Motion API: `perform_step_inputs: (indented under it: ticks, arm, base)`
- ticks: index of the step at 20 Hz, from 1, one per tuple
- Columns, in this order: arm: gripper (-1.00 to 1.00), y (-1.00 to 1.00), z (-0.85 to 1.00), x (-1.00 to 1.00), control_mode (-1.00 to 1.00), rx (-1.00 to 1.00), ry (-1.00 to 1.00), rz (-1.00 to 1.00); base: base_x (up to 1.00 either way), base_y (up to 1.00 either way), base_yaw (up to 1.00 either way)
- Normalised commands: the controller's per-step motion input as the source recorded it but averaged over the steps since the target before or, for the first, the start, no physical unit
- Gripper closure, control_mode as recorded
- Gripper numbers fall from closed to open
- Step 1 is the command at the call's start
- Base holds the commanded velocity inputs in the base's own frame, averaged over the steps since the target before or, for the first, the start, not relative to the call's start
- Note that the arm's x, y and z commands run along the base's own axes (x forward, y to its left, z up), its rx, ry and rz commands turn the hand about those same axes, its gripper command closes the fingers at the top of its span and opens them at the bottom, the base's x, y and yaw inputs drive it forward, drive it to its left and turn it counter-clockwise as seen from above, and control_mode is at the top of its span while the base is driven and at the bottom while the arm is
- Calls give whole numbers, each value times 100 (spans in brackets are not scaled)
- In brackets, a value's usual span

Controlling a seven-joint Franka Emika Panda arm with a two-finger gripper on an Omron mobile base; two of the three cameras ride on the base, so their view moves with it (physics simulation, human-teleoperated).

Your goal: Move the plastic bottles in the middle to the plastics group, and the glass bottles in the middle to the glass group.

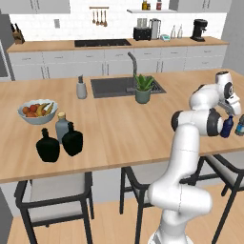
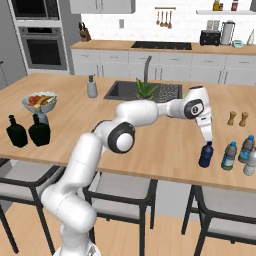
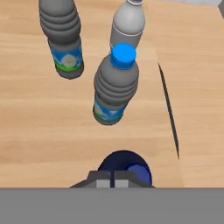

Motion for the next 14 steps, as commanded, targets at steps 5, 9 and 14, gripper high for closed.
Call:
perform_step_inputs:
  ticks: [5,9,14]
  arm:
    - [100,2,43,-12,-100,-1,0,-3]
    - [100,37,0,-100,-100,-5,-9,0]
    - [-100,70,4,-100,-100,-9,-15,0]
  base:
    - [0,0,0]
    - [0,0,0]
    - [0,0,0]
